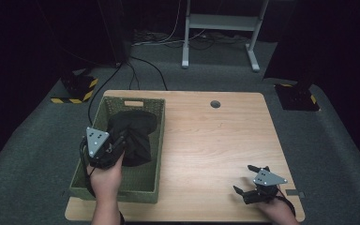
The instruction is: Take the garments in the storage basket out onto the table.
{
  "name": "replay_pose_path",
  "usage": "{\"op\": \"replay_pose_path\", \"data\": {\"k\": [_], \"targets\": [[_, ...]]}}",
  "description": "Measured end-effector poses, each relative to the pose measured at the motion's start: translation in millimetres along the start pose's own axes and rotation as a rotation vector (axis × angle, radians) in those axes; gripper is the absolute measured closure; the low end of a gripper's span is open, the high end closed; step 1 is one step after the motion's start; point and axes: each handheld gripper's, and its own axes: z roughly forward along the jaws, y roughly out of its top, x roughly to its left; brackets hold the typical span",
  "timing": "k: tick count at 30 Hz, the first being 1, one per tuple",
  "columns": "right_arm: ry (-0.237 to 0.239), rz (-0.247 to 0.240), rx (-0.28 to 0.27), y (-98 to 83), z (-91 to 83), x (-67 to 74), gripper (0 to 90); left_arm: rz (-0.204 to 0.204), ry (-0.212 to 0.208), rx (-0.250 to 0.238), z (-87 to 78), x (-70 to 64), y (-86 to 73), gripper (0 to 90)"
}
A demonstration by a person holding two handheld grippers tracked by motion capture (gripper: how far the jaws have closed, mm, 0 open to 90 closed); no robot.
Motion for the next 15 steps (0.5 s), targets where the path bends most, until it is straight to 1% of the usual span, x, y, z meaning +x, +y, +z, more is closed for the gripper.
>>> {"op": "replay_pose_path", "data": {"k": [5, 15], "targets": [[-0.001, 0.001, -0.001, 0.0, -0.1, -0.1, 1.2, 0.011, 0.004, -0.025, -3.3, -3.8, 7.3, 66.6], [0.000, 0.004, -0.001, -0.1, -0.2, -0.5, 1.2, 0.030, -0.005, -0.071, -9.6, -10.5, 23.3, 66.6]]}}
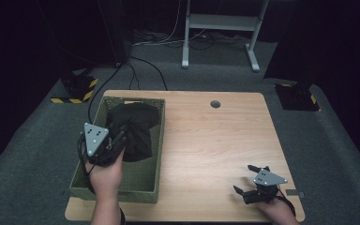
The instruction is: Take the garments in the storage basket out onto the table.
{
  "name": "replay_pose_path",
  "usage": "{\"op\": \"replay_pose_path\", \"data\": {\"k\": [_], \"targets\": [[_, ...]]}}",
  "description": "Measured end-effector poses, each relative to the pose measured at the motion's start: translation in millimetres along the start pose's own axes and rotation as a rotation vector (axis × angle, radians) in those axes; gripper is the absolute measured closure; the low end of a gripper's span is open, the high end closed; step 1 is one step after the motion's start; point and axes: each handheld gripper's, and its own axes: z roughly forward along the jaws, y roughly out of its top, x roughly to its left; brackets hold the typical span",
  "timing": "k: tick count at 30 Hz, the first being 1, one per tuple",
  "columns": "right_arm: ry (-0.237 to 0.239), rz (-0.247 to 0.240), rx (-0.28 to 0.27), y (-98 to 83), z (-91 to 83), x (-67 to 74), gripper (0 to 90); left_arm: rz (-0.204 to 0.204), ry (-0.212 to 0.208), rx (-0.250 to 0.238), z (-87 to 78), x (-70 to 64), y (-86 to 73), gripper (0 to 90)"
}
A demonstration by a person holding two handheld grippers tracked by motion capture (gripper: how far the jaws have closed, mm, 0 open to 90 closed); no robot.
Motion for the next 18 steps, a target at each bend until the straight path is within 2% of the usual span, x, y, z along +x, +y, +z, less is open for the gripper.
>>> {"op": "replay_pose_path", "data": {"k": [7, 18], "targets": [[0.000, 0.001, -0.002, 0.0, -0.1, -0.1, 1.2, 0.023, -0.004, -0.029, -3.5, -5.7, 11.6, 66.6], [-0.001, 0.006, -0.006, -0.2, -0.4, -0.4, 1.2, 0.028, -0.012, -0.071, -7.2, -11.9, 23.7, 66.6]]}}
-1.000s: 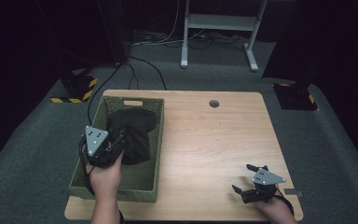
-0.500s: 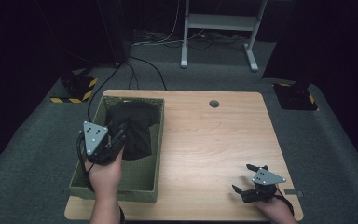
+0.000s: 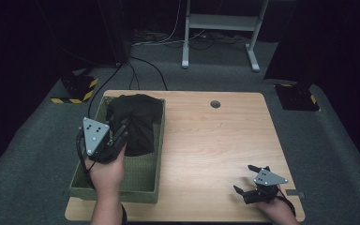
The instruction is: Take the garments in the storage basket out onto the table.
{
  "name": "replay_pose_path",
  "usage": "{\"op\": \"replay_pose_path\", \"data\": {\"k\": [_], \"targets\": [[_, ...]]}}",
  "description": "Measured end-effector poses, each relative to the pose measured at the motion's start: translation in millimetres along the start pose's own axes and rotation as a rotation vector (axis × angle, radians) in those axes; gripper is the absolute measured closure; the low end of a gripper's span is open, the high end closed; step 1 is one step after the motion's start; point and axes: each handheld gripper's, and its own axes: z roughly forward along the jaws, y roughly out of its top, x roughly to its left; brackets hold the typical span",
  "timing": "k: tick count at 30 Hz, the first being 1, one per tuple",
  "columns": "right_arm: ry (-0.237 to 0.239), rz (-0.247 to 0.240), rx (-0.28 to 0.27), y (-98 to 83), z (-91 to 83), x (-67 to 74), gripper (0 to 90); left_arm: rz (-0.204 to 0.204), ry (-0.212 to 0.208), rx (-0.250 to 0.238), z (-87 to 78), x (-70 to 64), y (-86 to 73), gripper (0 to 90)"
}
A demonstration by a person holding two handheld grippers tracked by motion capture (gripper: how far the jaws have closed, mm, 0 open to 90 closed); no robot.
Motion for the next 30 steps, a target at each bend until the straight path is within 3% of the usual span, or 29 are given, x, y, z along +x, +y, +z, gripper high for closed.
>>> {"op": "replay_pose_path", "data": {"k": [19, 30], "targets": [[0.000, 0.001, -0.005, -0.3, -0.6, -0.6, 1.2, 0.006, -0.032, -0.031, 6.0, -16.9, 3.4, 66.6], [0.002, 0.001, -0.006, -0.4, -0.8, -0.6, 1.2, 0.005, -0.072, -0.035, 15.5, -31.9, 2.1, 66.6]]}}
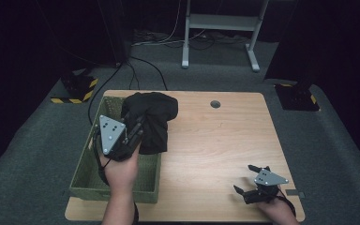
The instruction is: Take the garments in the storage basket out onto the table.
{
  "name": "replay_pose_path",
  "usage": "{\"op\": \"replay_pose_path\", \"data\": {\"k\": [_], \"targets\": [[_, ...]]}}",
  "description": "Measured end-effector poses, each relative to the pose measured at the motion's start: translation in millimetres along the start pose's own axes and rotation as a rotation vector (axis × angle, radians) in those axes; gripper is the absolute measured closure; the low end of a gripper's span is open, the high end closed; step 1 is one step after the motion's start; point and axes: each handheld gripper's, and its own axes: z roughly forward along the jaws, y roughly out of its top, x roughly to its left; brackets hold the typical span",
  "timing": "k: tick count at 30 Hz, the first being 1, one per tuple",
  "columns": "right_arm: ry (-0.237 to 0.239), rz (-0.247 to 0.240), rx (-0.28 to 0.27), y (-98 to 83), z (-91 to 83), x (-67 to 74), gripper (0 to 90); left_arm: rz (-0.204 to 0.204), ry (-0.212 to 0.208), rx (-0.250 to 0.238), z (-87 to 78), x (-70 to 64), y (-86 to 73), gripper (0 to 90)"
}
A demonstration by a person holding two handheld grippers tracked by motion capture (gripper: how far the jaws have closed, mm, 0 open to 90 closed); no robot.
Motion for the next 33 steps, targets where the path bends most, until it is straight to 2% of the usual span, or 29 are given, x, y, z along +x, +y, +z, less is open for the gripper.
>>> {"op": "replay_pose_path", "data": {"k": [33], "targets": [[0.002, 0.004, -0.006, -0.2, -0.7, -0.2, 1.2, 0.002, -0.133, -0.010, 36.7, -54.1, -2.5, 66.6]]}}
